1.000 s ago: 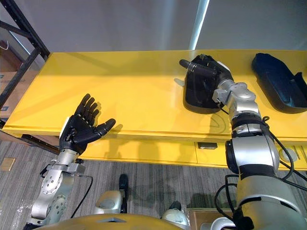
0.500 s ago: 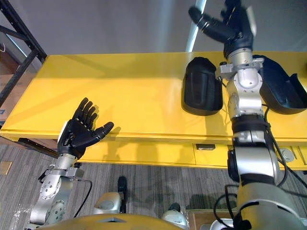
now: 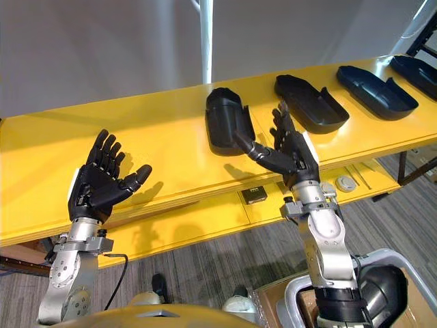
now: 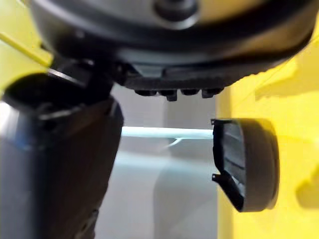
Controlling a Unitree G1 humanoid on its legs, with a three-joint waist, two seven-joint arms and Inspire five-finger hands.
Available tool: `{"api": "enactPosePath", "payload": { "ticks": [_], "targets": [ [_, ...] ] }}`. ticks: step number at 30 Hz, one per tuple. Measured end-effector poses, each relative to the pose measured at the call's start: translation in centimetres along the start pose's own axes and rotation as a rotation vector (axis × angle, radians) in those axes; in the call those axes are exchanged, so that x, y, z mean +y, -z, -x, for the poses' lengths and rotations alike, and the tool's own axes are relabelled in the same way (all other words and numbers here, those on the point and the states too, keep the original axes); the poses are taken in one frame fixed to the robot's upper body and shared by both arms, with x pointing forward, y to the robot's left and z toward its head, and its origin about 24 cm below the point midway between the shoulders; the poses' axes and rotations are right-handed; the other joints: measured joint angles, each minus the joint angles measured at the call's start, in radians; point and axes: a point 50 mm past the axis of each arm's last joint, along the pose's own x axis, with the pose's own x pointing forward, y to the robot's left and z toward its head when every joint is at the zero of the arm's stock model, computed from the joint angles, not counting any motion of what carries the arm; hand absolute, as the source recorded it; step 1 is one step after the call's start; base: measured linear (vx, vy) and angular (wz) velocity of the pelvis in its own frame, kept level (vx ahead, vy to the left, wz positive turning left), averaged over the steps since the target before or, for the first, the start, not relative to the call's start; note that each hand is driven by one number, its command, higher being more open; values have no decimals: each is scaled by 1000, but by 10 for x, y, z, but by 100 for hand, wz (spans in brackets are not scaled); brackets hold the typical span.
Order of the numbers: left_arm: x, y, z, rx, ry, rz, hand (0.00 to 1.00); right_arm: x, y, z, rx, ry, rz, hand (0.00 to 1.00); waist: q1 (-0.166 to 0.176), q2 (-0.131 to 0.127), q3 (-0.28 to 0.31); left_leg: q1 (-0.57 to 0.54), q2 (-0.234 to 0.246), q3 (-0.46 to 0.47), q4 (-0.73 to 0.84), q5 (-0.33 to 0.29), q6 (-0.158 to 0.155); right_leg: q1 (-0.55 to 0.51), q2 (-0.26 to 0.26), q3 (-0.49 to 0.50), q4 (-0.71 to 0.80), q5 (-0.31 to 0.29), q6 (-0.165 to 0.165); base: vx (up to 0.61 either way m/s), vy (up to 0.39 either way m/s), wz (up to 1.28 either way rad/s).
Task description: Walk over and take three plastic housings, then place them on the shelf
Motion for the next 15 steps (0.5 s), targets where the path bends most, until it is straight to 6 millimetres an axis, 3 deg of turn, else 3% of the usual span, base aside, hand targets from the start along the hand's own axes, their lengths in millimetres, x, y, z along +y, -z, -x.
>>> {"api": "enactPosePath", "payload": {
  "ticks": [10,15],
  "targets": [
    [7,-3,0,-10,-34,-15,100,-2,-11,-11,-67,24,3,100,10,-14,-36,-1,-7,-10,0,-1,-5,1,-6,-5,10,4,-8,60,-5,4],
    [7,-3,-1,-11,-33,-16,100,-26,16,-45,48,120,-21,100,17,-15,-37,-3,-7,-30,0,2,-2,4,-7,-24,27,-3,-14,-14,3,10]
  ]
}}
